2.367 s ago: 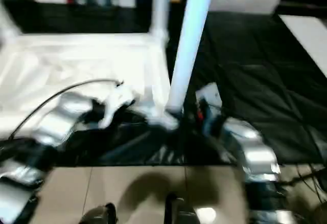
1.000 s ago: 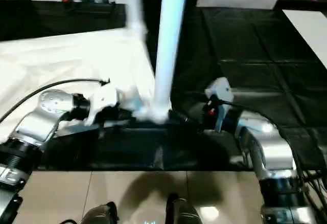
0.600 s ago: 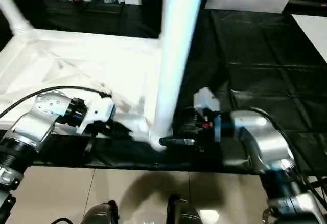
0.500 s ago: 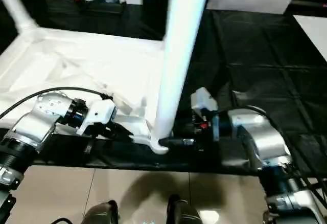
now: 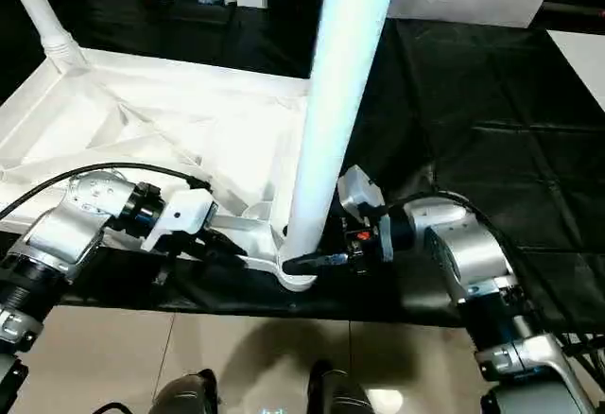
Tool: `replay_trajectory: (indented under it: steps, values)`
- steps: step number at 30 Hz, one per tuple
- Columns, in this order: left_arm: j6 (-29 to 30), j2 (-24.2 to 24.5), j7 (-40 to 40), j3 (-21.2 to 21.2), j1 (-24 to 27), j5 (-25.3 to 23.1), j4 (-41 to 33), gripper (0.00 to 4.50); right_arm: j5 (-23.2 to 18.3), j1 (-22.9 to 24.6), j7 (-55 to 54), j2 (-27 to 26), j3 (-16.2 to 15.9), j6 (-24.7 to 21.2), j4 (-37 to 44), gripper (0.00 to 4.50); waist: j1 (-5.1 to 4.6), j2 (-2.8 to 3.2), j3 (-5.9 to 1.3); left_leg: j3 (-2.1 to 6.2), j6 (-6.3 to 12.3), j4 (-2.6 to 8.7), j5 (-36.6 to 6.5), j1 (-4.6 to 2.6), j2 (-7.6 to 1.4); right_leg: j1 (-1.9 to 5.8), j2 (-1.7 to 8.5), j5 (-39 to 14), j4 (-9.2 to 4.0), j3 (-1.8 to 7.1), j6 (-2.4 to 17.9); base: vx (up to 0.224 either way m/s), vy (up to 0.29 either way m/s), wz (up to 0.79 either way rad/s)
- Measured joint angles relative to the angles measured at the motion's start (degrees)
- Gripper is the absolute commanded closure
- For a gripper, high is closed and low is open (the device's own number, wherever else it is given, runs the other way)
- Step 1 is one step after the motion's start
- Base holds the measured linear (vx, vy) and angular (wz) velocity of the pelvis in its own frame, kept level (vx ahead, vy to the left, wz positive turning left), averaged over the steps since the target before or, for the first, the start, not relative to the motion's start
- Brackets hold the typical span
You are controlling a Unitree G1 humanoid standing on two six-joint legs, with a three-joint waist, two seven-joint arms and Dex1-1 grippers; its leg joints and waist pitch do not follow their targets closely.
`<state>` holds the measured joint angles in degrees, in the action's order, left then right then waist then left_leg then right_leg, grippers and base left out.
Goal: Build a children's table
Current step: Rotate leg to tighten
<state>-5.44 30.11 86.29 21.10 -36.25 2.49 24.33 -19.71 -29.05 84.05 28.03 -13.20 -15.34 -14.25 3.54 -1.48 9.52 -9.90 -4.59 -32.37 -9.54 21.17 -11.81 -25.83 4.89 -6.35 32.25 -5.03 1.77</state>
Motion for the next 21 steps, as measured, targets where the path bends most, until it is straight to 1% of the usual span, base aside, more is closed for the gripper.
replay_trajectory:
  steps: [2,5,8,11,13,14,17,20,21]
  values:
    - [0.0,0.0,0.1,0.0,0.0,0.0,-0.1,4.50,0.0,0.0,0.2,0.0,0.0,0.1,0.0,2.26,0.00,0.00,0.00,0.00,0.00,-0.02,0.0,0.01,0.01,0.00,0.01,0.0,0.00,0.00,0.0,0.000,0.000,0.00]
    - [0.0,0.0,0.1,0.0,0.1,0.0,-0.1,4.50,0.1,0.0,0.2,0.0,-0.1,0.4,0.0,2.31,-0.02,-0.01,0.00,-0.01,-0.02,-0.02,0.0,0.01,0.02,0.00,0.03,0.0,0.00,0.00,0.0,0.000,0.000,0.00]
    - [0.2,0.0,0.0,0.0,0.1,0.1,-0.1,4.50,0.1,0.0,0.2,0.1,-0.1,-0.4,0.4,2.34,0.00,-0.01,0.00,-0.01,-0.01,-0.02,0.0,0.00,0.02,0.00,0.03,0.0,0.00,0.00,0.0,0.000,0.000,0.00]
    - [1.1,-0.3,-0.5,-0.2,0.2,0.1,-0.6,4.50,-0.2,0.6,-0.5,0.4,0.5,-2.9,2.0,2.34,0.19,0.00,0.00,-0.01,-0.01,-0.01,0.0,0.00,0.04,0.00,0.06,0.0,0.00,0.00,0.0,0.000,0.000,0.00]
    - [3.6,-1.1,-1.4,-0.7,0.2,0.1,-1.4,4.50,-0.8,2.7,-3.4,-0.4,1.7,-5.7,5.1,2.34,0.49,0.00,-0.01,-0.04,-0.03,0.00,0.0,-0.05,0.05,0.04,0.10,-0.1,0.02,0.00,-0.1,0.000,0.000,0.00]
    - [5.2,-1.3,-2.3,-1.2,0.2,0.0,-1.4,4.50,-0.8,3.4,-5.7,-1.2,2.6,-6.7,5.7,2.34,0.40,0.00,-0.01,-0.06,-0.07,-0.01,0.0,-0.09,0.05,0.05,0.10,-0.2,0.07,0.01,-0.3,0.000,0.000,0.00]
    - [10.1,-1.9,-6.4,-3.2,0.0,-0.8,-0.7,4.50,-0.5,4.8,-15.5,-5.6,5.4,-8.2,6.4,2.34,-0.46,-0.01,-0.02,0.05,-0.40,-0.01,0.1,-0.15,0.05,0.08,0.10,-0.2,0.16,0.02,-0.4,-0.025,-0.005,-0.02]
    - [15.1,-4.0,-12.5,-4.6,-1.0,-2.6,-0.1,4.50,1.6,5.1,-26.4,-10.5,8.6,-8.8,6.1,2.34,-1.86,-0.09,0.03,0.24,-0.63,0.06,0.2,-0.14,0.06,0.04,0.11,-0.2,-0.15,-0.11,-0.4,-0.036,-0.006,-0.03]
    - [16.8,-5.1,-14.6,-4.9,-1.4,-2.9,0.0,4.50,2.2,5.1,-29.9,-12.1,9.8,-9.1,5.8,2.34,-2.17,-0.10,0.03,0.28,-0.81,0.10,0.3,-0.09,0.05,0.06,0.12,-0.2,-0.31,-0.22,-0.4,-0.062,0.011,-0.12]
